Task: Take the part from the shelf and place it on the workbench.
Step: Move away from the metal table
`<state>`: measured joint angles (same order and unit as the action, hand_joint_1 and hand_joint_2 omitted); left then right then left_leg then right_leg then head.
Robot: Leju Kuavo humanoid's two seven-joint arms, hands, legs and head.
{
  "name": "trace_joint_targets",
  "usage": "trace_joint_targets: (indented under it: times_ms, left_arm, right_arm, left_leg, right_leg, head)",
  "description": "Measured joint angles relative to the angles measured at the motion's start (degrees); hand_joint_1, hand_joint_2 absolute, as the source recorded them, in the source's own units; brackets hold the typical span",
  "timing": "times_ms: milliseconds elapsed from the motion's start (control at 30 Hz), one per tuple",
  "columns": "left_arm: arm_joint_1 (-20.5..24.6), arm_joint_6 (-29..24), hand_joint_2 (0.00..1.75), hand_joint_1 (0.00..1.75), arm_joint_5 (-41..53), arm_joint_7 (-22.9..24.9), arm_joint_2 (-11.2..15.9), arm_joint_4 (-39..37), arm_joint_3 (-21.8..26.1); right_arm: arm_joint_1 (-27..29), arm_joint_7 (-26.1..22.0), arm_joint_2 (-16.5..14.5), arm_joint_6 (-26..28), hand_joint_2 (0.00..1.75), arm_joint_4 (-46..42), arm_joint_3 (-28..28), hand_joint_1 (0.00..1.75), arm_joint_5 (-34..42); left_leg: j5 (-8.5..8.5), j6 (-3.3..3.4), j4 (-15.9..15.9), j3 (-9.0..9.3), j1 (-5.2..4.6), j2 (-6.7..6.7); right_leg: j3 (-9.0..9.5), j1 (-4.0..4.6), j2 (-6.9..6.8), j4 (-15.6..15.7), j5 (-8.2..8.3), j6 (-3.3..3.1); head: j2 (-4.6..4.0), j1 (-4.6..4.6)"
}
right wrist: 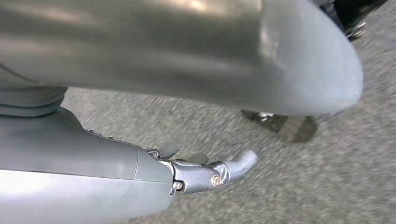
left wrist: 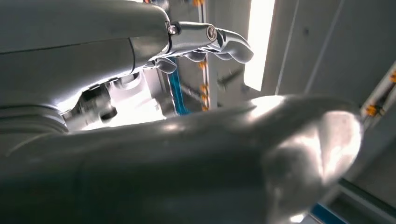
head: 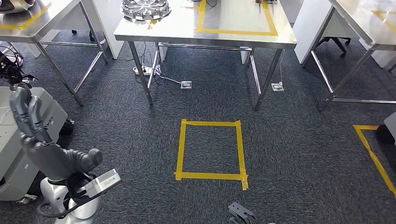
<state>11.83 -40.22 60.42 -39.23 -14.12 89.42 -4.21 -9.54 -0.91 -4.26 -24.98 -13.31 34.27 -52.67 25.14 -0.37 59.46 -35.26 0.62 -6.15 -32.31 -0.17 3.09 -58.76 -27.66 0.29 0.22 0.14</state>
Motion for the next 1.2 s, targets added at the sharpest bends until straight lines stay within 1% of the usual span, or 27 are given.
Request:
trace_joint_targets:
  times_ms: [33, 67, 100, 167, 233, 267, 300, 333, 400, 433, 467, 533, 567, 633, 700, 733, 767, 800, 833, 867, 900, 933, 967, 1000, 1067, 1133, 1200]
  left_arm:
    - [-0.04, 0.0, 0.0, 0.0, 0.58, -0.3, -0.89, 1.27, 2.21]
    - [-0.06, 0.0, 0.0, 0.0, 0.72, -0.38, -1.62, 2.49, 4.23]
    - [-0.01, -0.01, 0.0, 0.0, 0.66, -0.43, -2.2, 3.53, 5.98]
    - [-0.01, -0.02, 0.0, 0.0, 0.16, -0.48, -3.3, 4.74, 8.62]
    - [-0.51, -0.02, 0.0, 0.0, -0.39, -0.43, -4.04, 4.81, 9.74]
    - [-0.93, -0.02, 0.0, 0.0, -0.63, -0.33, -4.2, 4.65, 9.85]
    - [-1.29, -0.01, 0.0, 0.0, -0.84, -0.28, -4.31, 4.34, 9.85]
    - [-1.53, 0.0, 0.0, 0.0, -1.01, -0.26, -4.42, 3.96, 9.83]
    - [-1.58, 0.02, 0.0, 0.0, -1.15, -0.23, -4.7, 2.94, 9.76]
    - [-1.53, 0.03, 0.0, 0.0, -1.26, -0.14, -4.86, 2.47, 9.7]
    - [-1.51, 0.04, 0.0, 0.0, -1.42, 0.02, -4.94, 2.04, 9.62]
    - [-1.52, 0.04, 0.0, 0.0, -1.85, 0.42, -5.0, 1.33, 9.44]
    - [-1.57, 0.04, 0.0, 0.0, -1.99, 0.64, -5.01, 1.07, 9.37]
    - [-1.68, 0.04, 0.0, 0.0, -2.13, 0.97, -5.04, 0.79, 9.18]
    - [-1.97, 0.04, 0.0, 0.0, -2.3, 1.38, -5.04, 0.66, 8.79]
    - [-2.21, 0.04, 0.0, 0.0, -2.47, 1.63, -4.99, 0.58, 8.58]
    - [-2.5, 0.04, 0.0, 0.0, -2.68, 1.85, -4.94, 0.48, 8.42]
    - [-2.73, 0.04, 0.0, 0.0, -3.03, 1.89, -4.89, 0.36, 8.35]
    - [-2.89, 0.04, 0.0, 0.0, -3.41, 1.76, -4.85, 0.23, 8.32]
    - [-2.97, 0.04, 0.0, 0.0, -3.77, 1.58, -4.83, 0.11, 8.31]
    - [-2.98, 0.04, 0.0, 0.0, -4.13, 1.37, -4.82, -0.01, 8.28]
    - [-2.97, 0.04, 0.0, 0.0, -4.4, 1.14, -4.81, -0.09, 8.23]
    - [-2.97, 0.04, 0.0, 0.0, -4.69, 0.86, -4.81, -0.16, 8.13]
    - [-2.98, 0.04, 0.0, 0.0, -5.04, 0.54, -4.8, -0.21, 8.02]
    - [-3.14, 0.04, 0.0, 0.0, -5.56, 0.1, -4.74, -0.26, 7.86]
    - [-3.43, 0.04, 0.0, 0.0, -5.4, 0.41, -4.62, -0.2, 7.76]
    - [-3.64, 0.03, 0.0, 0.0, -4.8, 0.96, -4.52, -0.2, 7.56]
  right_arm:
    - [-0.07, 0.08, -0.12, -0.01, 0.0, 0.0, 0.02, 0.0, -0.01]
    - [-0.16, 0.13, -0.23, -0.01, 0.0, 0.0, 0.04, 0.0, -0.06]
    - [-0.27, 0.13, -0.33, -0.01, 0.0, 0.0, 0.05, 0.0, -0.09]
    - [-0.42, 0.2, -0.42, 0.0, 0.0, 0.0, 0.08, 0.0, -0.25]
    - [-0.42, 0.26, -0.43, 0.0, 0.0, 0.0, 0.13, 0.0, -0.46]
    - [-0.43, 0.35, -0.43, 0.0, 0.0, 0.0, 0.14, 0.0, -0.6]
    - [-0.46, 0.58, -0.44, 0.0, 0.0, 0.0, 0.15, 0.0, -0.78]
    - [-0.49, 0.87, -0.44, 0.0, 0.0, 0.0, 0.16, 0.0, -0.94]
    - [-0.53, 1.35, -0.44, 0.0, 0.0, 0.0, 0.16, 0.0, -1.08]
    - [-0.54, 1.42, -0.44, 0.0, 0.0, 0.0, 0.18, 0.0, -1.05]
    - [-0.55, 1.4, -0.44, 0.0, 0.0, 0.0, 0.18, 0.0, -0.98]
    - [-0.56, 1.27, -0.44, 0.0, 0.0, 0.0, 0.21, 0.0, -0.88]
    - [-0.58, 1.16, -0.44, 0.0, 0.0, 0.0, 0.21, 0.0, -1.0]
    - [-0.52, 0.86, -0.46, 0.0, 0.0, 0.0, 0.22, 0.0, -1.75]
    - [-0.09, 0.29, -0.45, 0.01, 0.0, 0.0, 0.22, 0.0, -2.71]
    - [0.22, -0.12, -0.44, 0.01, 0.0, 0.0, 0.22, 0.0, -2.97]
    - [0.53, -0.64, -0.42, 0.01, 0.0, 0.0, 0.22, 0.0, -3.04]
    - [0.74, -1.2, -0.42, 0.01, 0.0, 0.0, 0.22, 0.0, -2.86]
    - [0.8, -1.72, -0.42, 0.0, 0.0, 0.0, 0.22, 0.0, -2.54]
    - [0.78, -2.16, -0.43, 0.0, 0.0, 0.0, 0.22, 0.0, -2.21]
    - [0.69, -2.46, -0.43, 0.0, 0.0, 0.0, 0.22, 0.0, -1.93]
    - [0.6, -2.55, -0.43, 0.0, 0.0, 0.0, 0.22, 0.0, -1.83]
    - [0.54, -2.4, -0.43, 0.0, 0.0, 0.0, 0.22, 0.0, -1.9]
    - [0.54, -1.91, -0.42, 0.0, 0.0, 0.0, 0.22, 0.0, -2.14]
    - [0.63, -0.37, -0.38, 0.0, 0.0, 0.0, 0.22, 0.0, -2.91]
    - [0.72, 0.93, -0.26, 0.03, 0.0, 0.0, 0.22, 0.0, -3.55]
    - [0.93, 1.45, -0.04, 0.09, 0.0, 0.0, 0.22, 0.0, -3.76]
  left_leg:
    - [-0.14, -0.36, -0.1, -0.2, 0.01, -0.18]
    - [0.01, -0.66, 0.08, -0.45, -0.03, 0.35]
    - [0.71, -0.9, 1.0, -1.01, -0.12, 1.49]
    - [3.96, -1.25, 6.11, -3.38, -0.22, 4.33]
    - [7.42, -1.57, 13.3, -6.38, -0.16, 5.44]
    - [7.93, -1.67, 15.16, -6.93, -0.11, 5.6]
    - [7.42, -1.74, 14.91, -6.35, -0.06, 5.81]
    - [6.09, -1.73, 12.4, -4.6, -0.02, 6.24]
    - [3.57, -1.43, 4.66, 0.22, -0.14, 8.28]
    - [3.02, -1.05, 1.97, 1.78, -0.24, 9.06]
    - [2.9, -0.63, 0.53, 2.51, -0.36, 9.48]
    - [2.76, 0.23, 0.2, 2.32, -0.49, 8.62]
    - [2.55, 0.57, 0.1, 2.21, -0.42, 8.12]
    - [2.05, 1.27, -0.12, 2.0, -0.13, 7.15]
    - [1.69, 1.72, -0.15, 1.54, 0.01, 6.12]
    - [1.54, 1.82, -0.13, 1.29, -0.01, 5.5]
    - [1.4, 1.81, -0.09, 1.06, -0.03, 4.79]
    - [1.26, 1.74, -0.05, 0.89, -0.04, 4.08]
    - [1.13, 1.6, -0.01, 0.79, -0.04, 3.38]
    - [1.03, 1.46, 0.03, 0.74, -0.03, 2.72]
    - [0.92, 1.28, 0.07, 0.7, -0.01, 2.16]
    - [0.8, 1.02, 0.1, 0.61, -0.04, 1.62]
    - [0.65, 0.71, 0.09, 0.48, -0.04, 1.18]
    - [0.47, 0.36, 0.0, 0.35, -0.02, 0.73]
    - [0.15, -0.37, -0.2, 0.09, 0.05, 0.04]
    - [1.23, -0.83, 1.34, -0.78, -0.1, 1.66]
    - [4.7, -1.05, 7.24, -3.42, -0.23, 4.48]
  right_leg:
    - [-0.01, -0.08, -0.48, 0.11, 0.2, -0.28]
    - [-0.02, -0.17, -0.93, 0.31, 0.43, -0.62]
    - [-0.03, -0.28, -1.48, 0.53, 0.67, -1.04]
    - [-0.2, -0.33, -2.8, 0.78, 0.96, -1.66]
    - [-0.55, -0.25, -4.33, 0.75, 1.09, -1.89]
    - [-0.72, -0.24, -5.09, 0.73, 1.16, -1.91]
    - [-0.87, -0.24, -5.87, 0.69, 1.23, -1.87]
    - [-0.96, -0.25, -6.58, 0.61, 1.26, -1.8]
    - [-1.08, -0.09, -7.79, 0.22, 1.17, -1.43]
    - [-1.14, 0.05, -8.31, 0.01, 1.11, -1.15]
    - [-1.18, 0.21, -8.76, -0.13, 1.1, -0.81]
    - [-1.12, 0.28, -9.69, -0.09, 1.24, -0.19]
    - [-1.09, 0.17, -9.59, -0.21, 1.14, 0.16]
    - [-1.94, -0.14, -7.34, -2.42, -0.68, 0.84]
    - [-4.83, -0.35, -4.35, -8.98, -4.57, 1.31]
    - [-6.56, -0.38, -3.72, -12.78, -6.28, 1.4]
    - [-7.79, -0.38, -3.46, -15.45, -7.1, 1.42]
    - [-8.0, -0.38, -3.35, -16.01, -6.77, 1.36]
    - [-6.97, -0.41, -3.17, -14.13, -5.33, 1.24]
    - [-5.0, -0.46, -2.72, -10.4, -3.3, 1.07]
    - [-2.78, -0.55, -1.68, -6.18, -1.78, 0.9]
    - [-1.04, -0.51, -0.77, -2.72, -0.73, 0.75]
    - [-0.04, -0.45, -0.14, -0.63, -0.33, 0.62]
    - [0.25, -0.32, 0.1, 0.14, -0.42, 0.47]
    - [0.24, -0.22, -1.01, 0.39, -0.05, -0.1]
    - [0.34, -0.41, -2.14, 0.79, 0.3, -0.97]
    - [0.32, -0.42, -3.37, 0.97, 0.42, -1.52]
  head:
    - [0.0, -0.01]
    - [0.0, -0.05]
    - [0.0, -0.13]
    - [0.0, -0.3]
    - [0.0, -0.37]
    - [0.0, -0.37]
    - [0.0, -0.37]
    - [0.0, -0.37]
    - [0.0, -0.37]
    - [0.0, -0.34]
    - [0.0, -0.32]
    - [0.0, -0.28]
    - [0.0, -0.28]
    - [0.0, -0.28]
    - [0.0, -0.26]
    - [0.0, -0.25]
    - [0.0, -0.25]
    - [0.0, -0.25]
    - [0.0, -0.25]
    - [0.0, -0.25]
    - [0.0, -0.26]
    - [0.0, -0.26]
    - [0.0, -0.27]
    - [0.0, -0.27]
    - [0.0, -0.27]
    - [0.0, -0.4]
    - [0.0, -0.58]
